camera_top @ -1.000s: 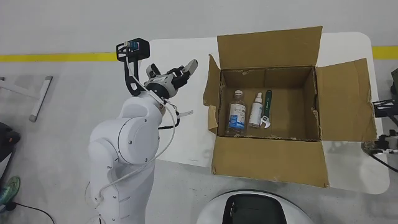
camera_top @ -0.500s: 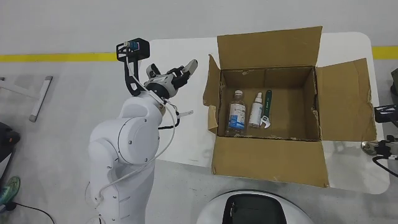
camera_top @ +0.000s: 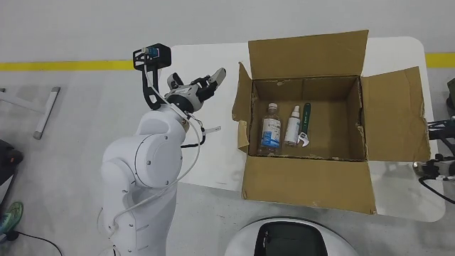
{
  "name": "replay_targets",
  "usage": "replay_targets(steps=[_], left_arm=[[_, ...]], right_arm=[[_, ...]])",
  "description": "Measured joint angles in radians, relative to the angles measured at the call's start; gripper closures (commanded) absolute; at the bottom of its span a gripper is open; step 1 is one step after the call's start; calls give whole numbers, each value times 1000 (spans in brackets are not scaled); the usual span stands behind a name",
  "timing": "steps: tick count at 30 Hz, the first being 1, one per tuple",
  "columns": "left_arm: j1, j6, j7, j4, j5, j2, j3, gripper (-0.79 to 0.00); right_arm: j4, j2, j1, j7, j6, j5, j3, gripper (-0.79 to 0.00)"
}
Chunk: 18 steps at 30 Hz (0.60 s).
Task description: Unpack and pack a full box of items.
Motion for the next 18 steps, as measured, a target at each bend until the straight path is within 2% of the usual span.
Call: replay_targets(steps=[6,11,12,15,18], left_arm=[[0,0,0,0,0,0,0,-785],[0,0,0,0,0,0,0,-785],[0,0,0,0,0,0,0,-785],[0,0,0,0,0,0,0,-785],[0,0,0,0,0,0,0,-785]], right_arm=[[27,4,22,0,2,-13,-19,-323],[46,6,36,-6,0,-16,-38,-274],[50,7,38,-7,0,-17,-40,-231],[56,8,45,-6,-2,-17,-46,-172],[64,10,48,-8,-2,-17,-50,-22]])
